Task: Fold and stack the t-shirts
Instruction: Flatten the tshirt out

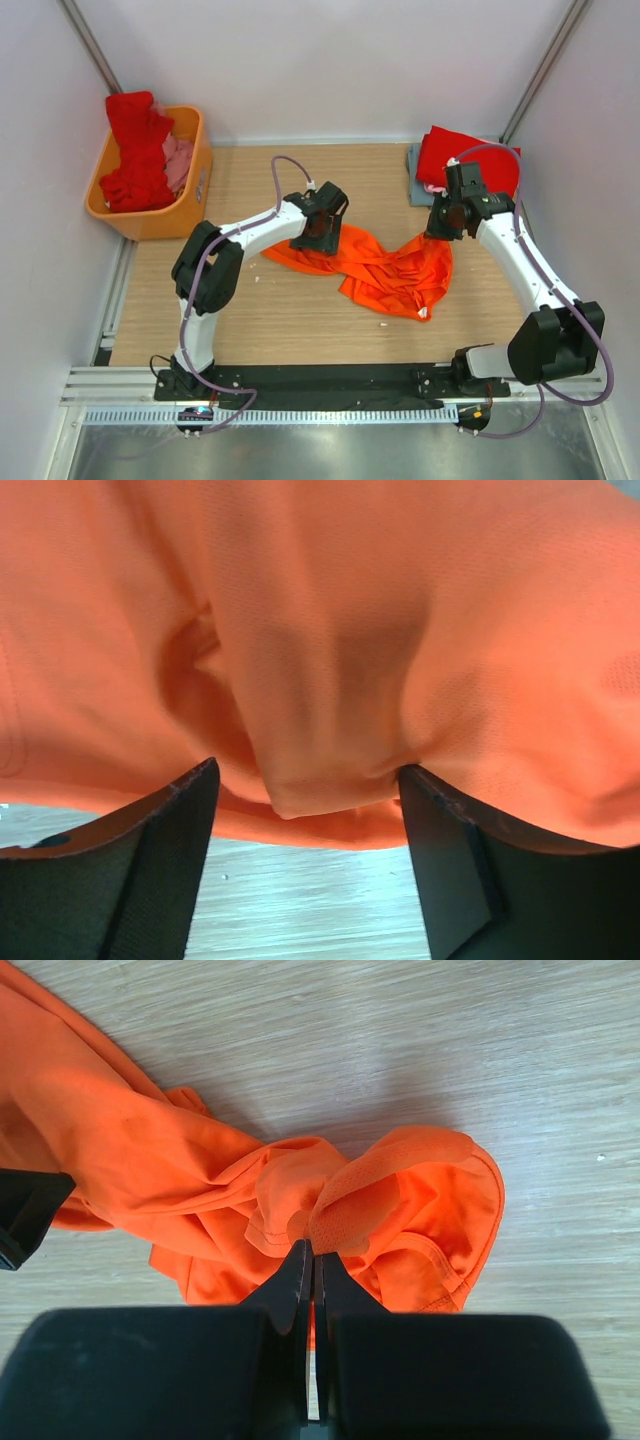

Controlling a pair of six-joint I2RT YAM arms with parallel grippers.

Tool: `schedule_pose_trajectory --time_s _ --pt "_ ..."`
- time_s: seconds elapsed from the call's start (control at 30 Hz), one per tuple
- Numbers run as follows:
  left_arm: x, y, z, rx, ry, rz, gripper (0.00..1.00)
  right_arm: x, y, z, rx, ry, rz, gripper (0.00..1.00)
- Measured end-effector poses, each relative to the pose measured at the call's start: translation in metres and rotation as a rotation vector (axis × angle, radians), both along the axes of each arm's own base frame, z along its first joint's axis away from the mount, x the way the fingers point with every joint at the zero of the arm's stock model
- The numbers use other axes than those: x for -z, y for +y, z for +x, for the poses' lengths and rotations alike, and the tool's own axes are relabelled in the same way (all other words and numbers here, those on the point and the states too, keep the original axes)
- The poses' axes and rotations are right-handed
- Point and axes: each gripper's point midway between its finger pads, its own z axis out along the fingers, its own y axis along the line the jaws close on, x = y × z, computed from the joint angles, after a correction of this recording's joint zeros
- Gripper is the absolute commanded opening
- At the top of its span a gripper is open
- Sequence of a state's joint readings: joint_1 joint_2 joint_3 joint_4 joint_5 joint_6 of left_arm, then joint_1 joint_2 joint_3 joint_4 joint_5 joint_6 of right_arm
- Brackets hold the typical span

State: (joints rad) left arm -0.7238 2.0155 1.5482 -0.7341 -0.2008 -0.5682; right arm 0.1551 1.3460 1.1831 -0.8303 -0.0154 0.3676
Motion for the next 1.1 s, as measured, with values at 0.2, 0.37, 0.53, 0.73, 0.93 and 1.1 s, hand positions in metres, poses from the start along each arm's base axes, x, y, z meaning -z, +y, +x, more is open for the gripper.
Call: schedule_pose_trajectory --time_s 0.2,0.37,0.53,0.73,0.93,1.1 --pt "0.0 0.0 0.003 -0.015 -0.009 0.002 0.26 -0.001 0.001 0.001 -0.004 -0.005 0.007 0.01" --pt "0.004 -0.013 0.009 -0.006 -0.001 -0.034 0.0 -0.002 0.002 0.0 -0.006 -0.01 0.011 0.01" --pt "-0.014 -0.033 0.031 0.0 -0.03 -0.054 0.0 -0.002 0.002 0.001 -0.005 -0.013 0.01 0.01" --pt "-0.111 -0.088 0.088 0.057 -0.199 -0.203 0.49 -0.007 0.001 0.0 -0.003 -0.033 0.009 0.01" --pt "-0.118 -0.108 0.087 0.141 -0.213 -0.217 0.8 -0.007 0.0 0.0 0.0 -0.035 0.006 0.01" --pt "-0.036 -0.072 0.042 0.15 -0.037 -0.027 0.63 -0.007 0.0 0.0 0.001 -0.036 0.004 0.01"
